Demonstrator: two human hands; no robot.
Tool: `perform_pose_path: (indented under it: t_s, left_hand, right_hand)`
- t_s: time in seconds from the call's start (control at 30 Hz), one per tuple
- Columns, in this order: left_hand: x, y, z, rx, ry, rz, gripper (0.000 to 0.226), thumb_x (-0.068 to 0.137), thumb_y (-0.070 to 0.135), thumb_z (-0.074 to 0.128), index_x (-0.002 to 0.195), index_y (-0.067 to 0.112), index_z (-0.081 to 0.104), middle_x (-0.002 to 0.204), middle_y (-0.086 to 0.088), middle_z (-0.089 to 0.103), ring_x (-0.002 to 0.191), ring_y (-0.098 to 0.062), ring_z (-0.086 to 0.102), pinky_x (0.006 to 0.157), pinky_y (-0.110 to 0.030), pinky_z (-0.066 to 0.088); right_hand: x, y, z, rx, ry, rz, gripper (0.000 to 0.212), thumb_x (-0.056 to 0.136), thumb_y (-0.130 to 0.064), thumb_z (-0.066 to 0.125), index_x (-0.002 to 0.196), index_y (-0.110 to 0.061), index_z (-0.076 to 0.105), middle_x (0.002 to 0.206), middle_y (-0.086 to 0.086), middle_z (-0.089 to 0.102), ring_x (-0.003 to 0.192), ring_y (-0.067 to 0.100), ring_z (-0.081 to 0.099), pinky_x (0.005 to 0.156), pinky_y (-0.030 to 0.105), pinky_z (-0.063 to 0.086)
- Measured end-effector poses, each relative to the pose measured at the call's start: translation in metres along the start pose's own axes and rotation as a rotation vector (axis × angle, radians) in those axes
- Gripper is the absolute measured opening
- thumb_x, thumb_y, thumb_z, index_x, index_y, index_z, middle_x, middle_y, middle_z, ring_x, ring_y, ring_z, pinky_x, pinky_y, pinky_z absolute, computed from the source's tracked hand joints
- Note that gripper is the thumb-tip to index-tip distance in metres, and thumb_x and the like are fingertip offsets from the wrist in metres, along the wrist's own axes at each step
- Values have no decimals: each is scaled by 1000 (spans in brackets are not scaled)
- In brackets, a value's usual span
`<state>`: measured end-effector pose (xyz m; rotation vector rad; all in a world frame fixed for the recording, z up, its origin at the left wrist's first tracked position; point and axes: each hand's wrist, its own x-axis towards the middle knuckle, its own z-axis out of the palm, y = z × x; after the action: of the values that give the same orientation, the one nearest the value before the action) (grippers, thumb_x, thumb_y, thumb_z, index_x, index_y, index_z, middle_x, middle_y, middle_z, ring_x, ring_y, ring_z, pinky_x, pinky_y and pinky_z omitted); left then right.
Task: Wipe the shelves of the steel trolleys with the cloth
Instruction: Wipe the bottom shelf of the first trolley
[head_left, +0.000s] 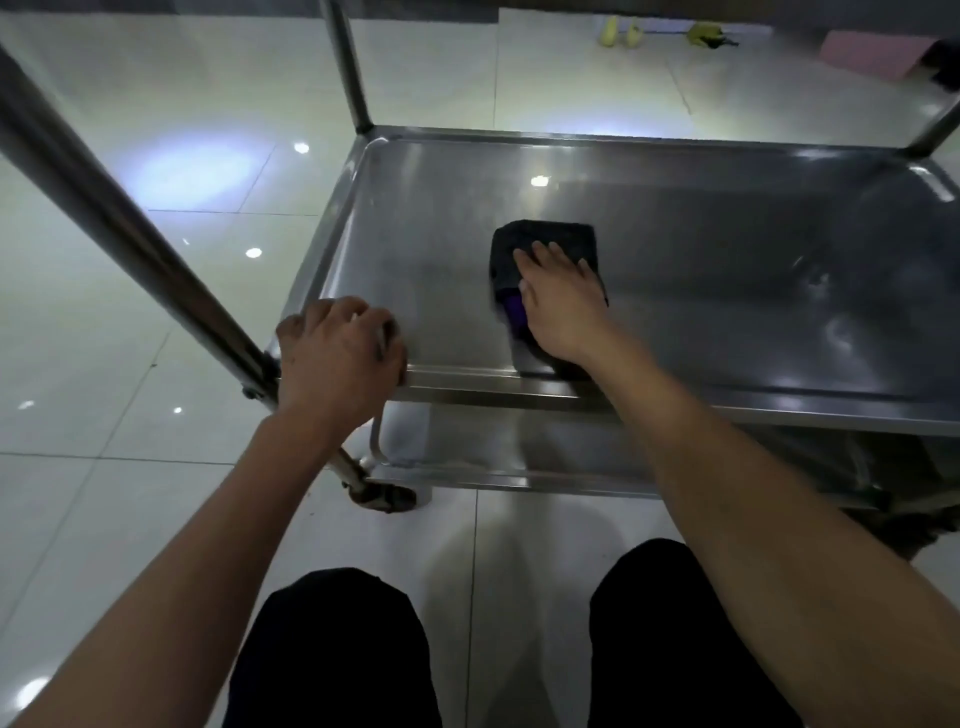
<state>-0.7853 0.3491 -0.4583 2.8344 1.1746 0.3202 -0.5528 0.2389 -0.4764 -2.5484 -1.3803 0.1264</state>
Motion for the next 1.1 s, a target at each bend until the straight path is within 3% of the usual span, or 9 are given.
perform_pose_path:
  t_s: [0.33, 0.57, 0.8, 1.1]
  left_hand:
    - [-19, -31, 9, -43, 56, 65, 34, 98, 47, 46, 118, 30, 68, 122, 6, 63, 120, -25, 57, 102, -56, 41]
    - [-17, -35, 14, -27, 33, 46, 35, 99, 46, 43, 125, 35, 64, 119, 7, 62, 117, -21, 56, 104, -52, 40]
    - [-18, -29, 14, -38, 9, 14, 39, 100, 44, 43, 133, 34, 60, 130, 5, 58, 128, -25, 49, 111, -56, 33]
    - [-15, 20, 13, -129, 10, -18, 34, 97, 30, 40, 120, 24, 64, 134, 1, 56, 134, -26, 42, 115, -63, 21]
  right_hand:
    - [57, -113, 41, 53, -86, -273, 51, 107, -26, 25, 158, -25, 18, 167, 0, 10, 154, 18, 4, 122, 43, 2]
    - [81, -163, 44, 49, -135, -396, 51, 107, -24, 25, 158, -25, 21, 166, 1, 15, 153, 19, 10, 122, 47, 8]
    - [75, -143, 38, 88, -124, -332, 50, 108, -25, 24, 157, -23, 22, 166, 0, 14, 153, 18, 8, 122, 45, 7]
    - [50, -33, 10, 68, -107, -87, 50, 109, -31, 21, 158, -25, 19, 167, -4, 11, 154, 16, 5, 122, 42, 5]
